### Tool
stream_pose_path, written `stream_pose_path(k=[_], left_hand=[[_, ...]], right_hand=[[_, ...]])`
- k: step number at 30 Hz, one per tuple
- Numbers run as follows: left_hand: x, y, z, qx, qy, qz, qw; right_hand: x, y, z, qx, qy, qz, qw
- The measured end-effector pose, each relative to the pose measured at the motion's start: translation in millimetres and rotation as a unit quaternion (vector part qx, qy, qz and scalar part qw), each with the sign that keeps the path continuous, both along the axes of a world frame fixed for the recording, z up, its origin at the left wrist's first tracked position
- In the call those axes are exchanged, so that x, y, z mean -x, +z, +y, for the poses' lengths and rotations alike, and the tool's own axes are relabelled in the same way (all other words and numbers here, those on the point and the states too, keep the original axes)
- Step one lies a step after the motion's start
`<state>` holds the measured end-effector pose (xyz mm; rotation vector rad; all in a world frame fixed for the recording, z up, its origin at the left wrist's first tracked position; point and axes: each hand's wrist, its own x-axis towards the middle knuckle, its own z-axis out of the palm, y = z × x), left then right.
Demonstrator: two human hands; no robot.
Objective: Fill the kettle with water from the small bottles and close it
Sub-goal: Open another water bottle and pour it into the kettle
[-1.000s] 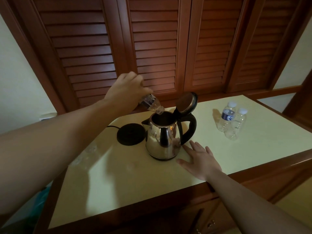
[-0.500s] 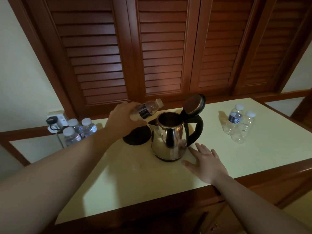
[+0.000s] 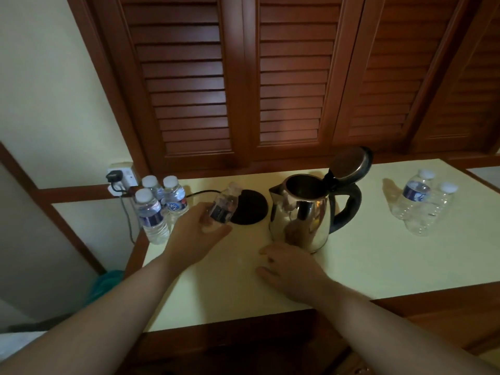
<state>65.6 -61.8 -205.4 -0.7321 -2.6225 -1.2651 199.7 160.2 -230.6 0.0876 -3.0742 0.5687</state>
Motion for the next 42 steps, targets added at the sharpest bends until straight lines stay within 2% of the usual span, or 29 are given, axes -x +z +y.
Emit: stream_pose_path(k=[6,8,11,15,17,29,33,37,40,42], left_hand=[[1.0,-20.6,-45.9,0.038,-0.032,0.000,0.999],[2.5,-25.3,-57.7,0.057,-0.034,-0.011,0.998],[2.3,-26.5,-70.5,0.081,-0.042,-0.017,0.996],[3.8,-27.9,-79.8,0.096,-0.058,-0.004,0.994],[5.2,-27.0,-81.3,0.102,-0.068,0.000,0.992],[7.7,-9.6,-73.9,0.084,-0.168,0.041,0.981],[5.4,-2.4,-68.1,0.072,-0.180,0.075,0.978],[0.8,1.1,-61.2,0.085,-0.160,0.099,0.978],[0.8,6.1,-54.5,0.105,-0.157,0.100,0.977],[4.0,9.7,-53.4,0.099,-0.151,0.086,0.980]], right_hand=[[44.7,-2.5,-41.5,-0.075,-0.010,-0.063,0.995],[53.5,-6.9,-42.9,-0.057,0.000,-0.066,0.996],[55.9,-3.0,-41.7,0.063,0.009,-0.013,0.998],[57.2,22.4,-39.0,0.223,-0.030,0.121,0.967],[60.8,31.2,-36.0,0.259,-0.027,0.125,0.957],[47.6,55.7,-22.1,0.298,0.042,0.038,0.953],[45.7,57.7,-23.3,0.295,0.023,0.018,0.955],[45.5,44.9,-34.4,0.234,-0.059,0.015,0.970],[44.8,43.9,-38.4,0.268,-0.102,0.043,0.957],[42.4,53.5,-33.3,0.304,-0.065,0.043,0.949]])
